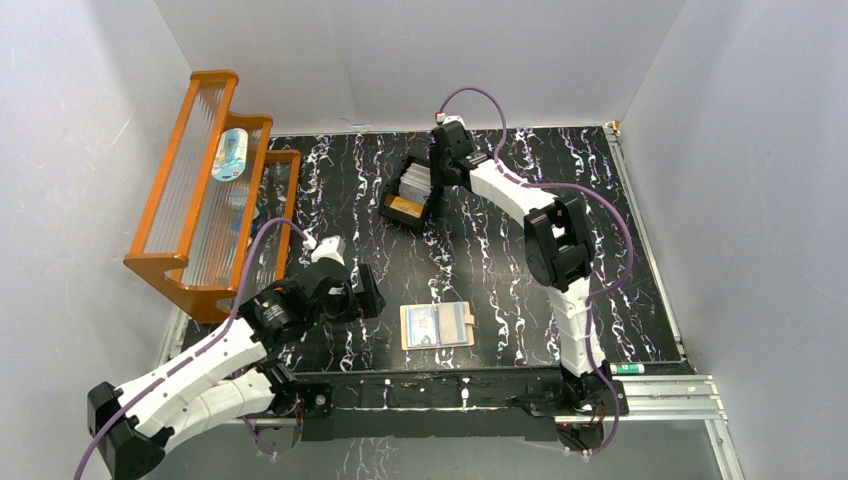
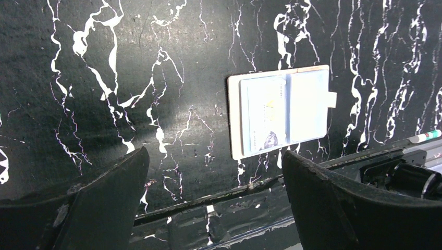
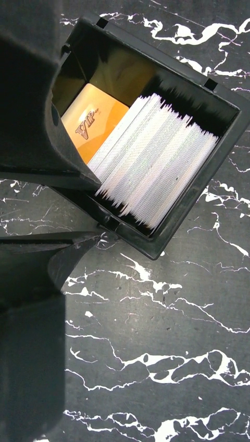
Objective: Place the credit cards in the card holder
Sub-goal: Move the storage box to the center of the board.
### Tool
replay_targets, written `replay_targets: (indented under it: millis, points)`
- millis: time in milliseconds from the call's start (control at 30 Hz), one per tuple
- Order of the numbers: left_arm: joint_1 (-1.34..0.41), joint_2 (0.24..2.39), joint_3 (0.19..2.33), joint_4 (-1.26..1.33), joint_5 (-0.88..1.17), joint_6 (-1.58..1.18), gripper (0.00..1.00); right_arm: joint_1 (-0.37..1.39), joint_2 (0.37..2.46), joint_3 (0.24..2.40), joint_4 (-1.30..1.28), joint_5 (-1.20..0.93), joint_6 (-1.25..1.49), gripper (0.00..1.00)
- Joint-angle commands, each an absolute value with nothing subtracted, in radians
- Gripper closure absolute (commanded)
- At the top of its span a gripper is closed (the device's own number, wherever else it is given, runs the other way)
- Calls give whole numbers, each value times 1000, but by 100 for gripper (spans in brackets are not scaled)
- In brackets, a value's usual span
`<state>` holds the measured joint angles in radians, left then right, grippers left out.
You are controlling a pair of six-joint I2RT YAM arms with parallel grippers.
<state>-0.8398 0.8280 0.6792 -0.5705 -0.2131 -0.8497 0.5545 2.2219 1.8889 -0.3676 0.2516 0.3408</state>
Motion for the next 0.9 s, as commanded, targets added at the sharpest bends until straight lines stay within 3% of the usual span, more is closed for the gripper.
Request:
replay_targets:
  millis: [0, 333, 867]
  points:
    - [-842, 849, 687, -599, -228, -859, 2, 557, 2197, 1876, -467, 286, 418, 60]
    - [-842, 856, 695, -602, -250, -873, 8, 578, 2134, 1803, -525, 307, 487, 65]
    - [-839, 948, 817, -473, -327, -1052, 1, 689, 1947, 1536, -577, 287, 792, 63]
